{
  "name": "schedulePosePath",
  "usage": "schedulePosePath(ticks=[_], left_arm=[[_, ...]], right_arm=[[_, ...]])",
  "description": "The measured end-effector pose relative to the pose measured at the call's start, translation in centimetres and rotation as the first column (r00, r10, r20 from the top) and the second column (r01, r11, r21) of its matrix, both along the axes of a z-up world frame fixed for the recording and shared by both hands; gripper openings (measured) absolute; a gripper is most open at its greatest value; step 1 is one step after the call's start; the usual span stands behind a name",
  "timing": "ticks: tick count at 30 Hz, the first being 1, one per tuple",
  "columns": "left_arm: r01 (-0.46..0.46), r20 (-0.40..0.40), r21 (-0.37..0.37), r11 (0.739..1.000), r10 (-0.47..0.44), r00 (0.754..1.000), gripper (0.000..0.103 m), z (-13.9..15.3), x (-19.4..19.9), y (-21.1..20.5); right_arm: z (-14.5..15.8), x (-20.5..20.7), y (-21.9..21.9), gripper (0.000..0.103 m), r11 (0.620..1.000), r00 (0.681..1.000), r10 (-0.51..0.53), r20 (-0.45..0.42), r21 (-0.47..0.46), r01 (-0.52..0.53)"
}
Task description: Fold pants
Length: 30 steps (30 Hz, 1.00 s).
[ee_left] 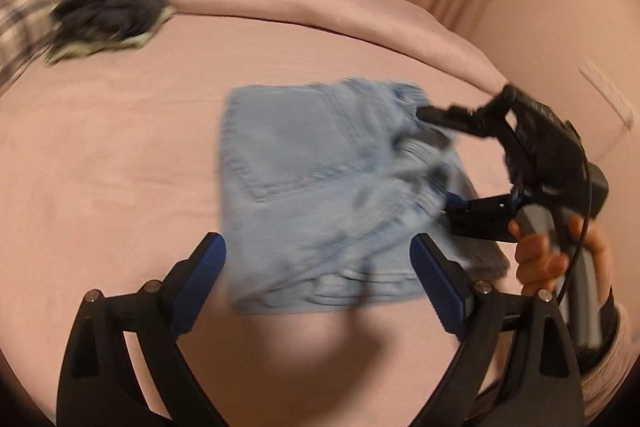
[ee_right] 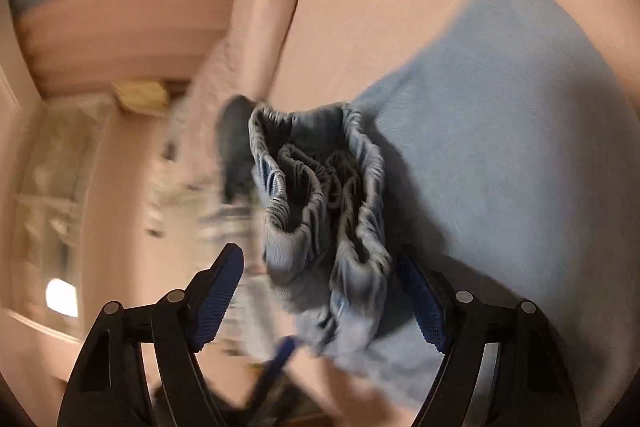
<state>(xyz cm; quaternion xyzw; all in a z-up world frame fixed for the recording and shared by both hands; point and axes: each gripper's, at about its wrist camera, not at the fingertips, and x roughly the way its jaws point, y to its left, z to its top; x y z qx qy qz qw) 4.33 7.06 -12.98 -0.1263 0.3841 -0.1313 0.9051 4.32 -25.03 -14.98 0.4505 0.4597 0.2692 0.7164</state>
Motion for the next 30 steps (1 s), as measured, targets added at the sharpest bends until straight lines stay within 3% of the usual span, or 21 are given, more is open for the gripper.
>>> schedulePosePath(ticks=[1,3,6,9,14,17,21,25,30], left_arm=[[-0.019,-0.009,-0.013,1.0,0.019,1.0,0.094,-0.1,0.0,0.5],[-0.048,-0.024,-0.034,0.998,0.048,0.999,0.094,-0.4,0.0,1.5],[-0.072,-0.036,-0.04,0.997,0.071,0.997,0.094,-0.6,-0.1,2.0],[-0.086,-0.064,-0.065,0.994,0.082,0.995,0.094,-1.2,-0.3,2.3],[-0.094,-0.079,-0.081,0.992,0.088,0.993,0.094,-1.7,-0.2,3.1],[-0.098,-0.084,-0.09,0.991,0.09,0.992,0.094,-1.8,-0.4,2.9],[-0.093,-0.099,-0.094,0.991,0.083,0.992,0.094,-2.3,0.0,2.4],[-0.069,-0.108,-0.087,0.994,0.06,0.992,0.094,-2.1,0.3,1.3],[-0.033,-0.089,-0.065,0.997,0.027,0.996,0.094,-1.1,0.7,-0.2]], right_arm=[[0.7,0.5,1.2,0.073,0.997,1.0,0.004,0.02,-0.075,-0.002],[1.0,1.1,2.6,0.054,0.991,0.999,0.031,0.02,-0.134,-0.029],[1.5,1.3,4.0,0.038,0.974,0.997,0.053,0.054,-0.225,-0.04],[1.9,0.5,3.9,0.03,0.959,0.991,0.07,0.117,-0.281,-0.034],[4.6,-1.6,2.2,0.029,0.948,0.961,0.072,0.268,-0.319,0.018],[6.4,-2.9,-0.7,0.029,0.954,0.944,0.029,0.327,-0.291,0.071],[4.7,-3.5,-3.4,0.029,0.948,0.965,-0.021,0.262,-0.302,0.103],[0.5,-3.4,-5.4,0.029,0.955,0.989,-0.07,0.133,-0.279,0.105],[-1.1,-2.9,-6.3,0.029,0.968,0.993,-0.069,0.096,-0.233,0.09]])
